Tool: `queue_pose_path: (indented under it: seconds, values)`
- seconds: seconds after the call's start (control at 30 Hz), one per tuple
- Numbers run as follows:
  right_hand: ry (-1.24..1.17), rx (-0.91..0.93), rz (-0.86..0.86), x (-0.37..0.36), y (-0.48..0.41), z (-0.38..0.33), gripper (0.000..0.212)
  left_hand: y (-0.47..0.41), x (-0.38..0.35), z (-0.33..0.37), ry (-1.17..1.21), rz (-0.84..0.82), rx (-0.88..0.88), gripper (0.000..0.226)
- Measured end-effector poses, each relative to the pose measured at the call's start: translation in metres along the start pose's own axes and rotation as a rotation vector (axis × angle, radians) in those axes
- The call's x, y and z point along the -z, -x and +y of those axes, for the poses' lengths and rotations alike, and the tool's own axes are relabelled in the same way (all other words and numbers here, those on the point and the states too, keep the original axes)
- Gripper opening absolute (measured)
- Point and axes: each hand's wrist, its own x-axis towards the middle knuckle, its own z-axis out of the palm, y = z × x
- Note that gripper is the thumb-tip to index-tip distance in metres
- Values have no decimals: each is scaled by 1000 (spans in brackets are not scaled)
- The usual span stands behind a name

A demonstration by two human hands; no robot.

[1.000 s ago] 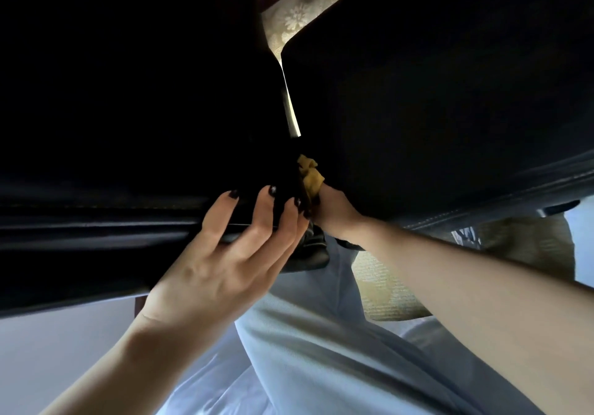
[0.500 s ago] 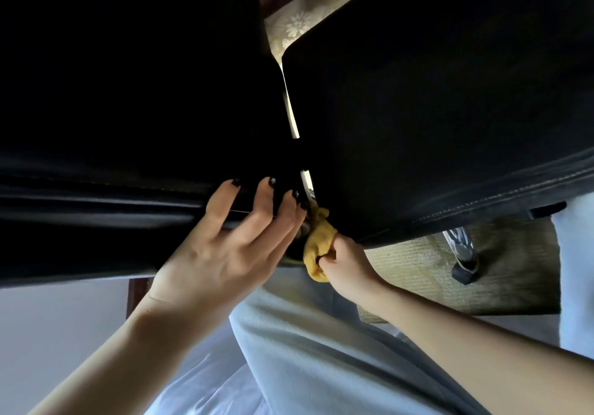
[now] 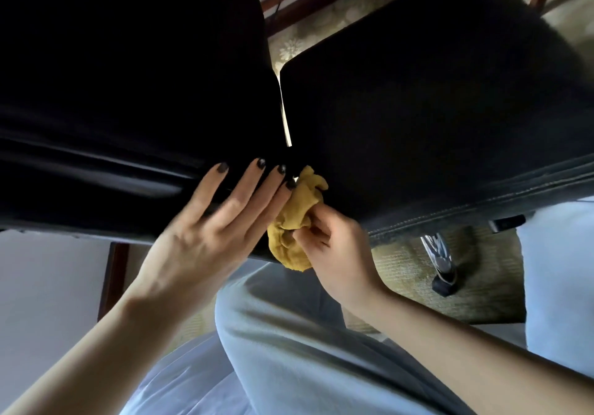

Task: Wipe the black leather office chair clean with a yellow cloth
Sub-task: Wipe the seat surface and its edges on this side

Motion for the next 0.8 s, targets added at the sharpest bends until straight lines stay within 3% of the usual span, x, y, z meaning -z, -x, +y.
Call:
queue_pose_path:
  seconds: [0.17,0.3,0.4,0.5,0.6,0.67,0.8]
  values:
    - [89,410,-16,-5,-16,-12,51,17,2,4,-127,10,123,67]
    - [171,491,-60,-15,-26,21,62,17,2,4,-112,11,146,67]
    - [157,466,14,-20,-28,40,64,18,-2,4,-81,27,113,73]
    - [176,501,115,-20,-30,48,42,19,-5,3,-59,38,90,62]
    - [196,471,114,-13,-29,52,35,18,-5,3,-34,31,86,55]
    - [230,383,70,-6,-25,57,26,17,-4,2,-40,22,82,64]
    - [345,-93,-218,12,-8,72,19,14,1,1,-43,-20,92,80]
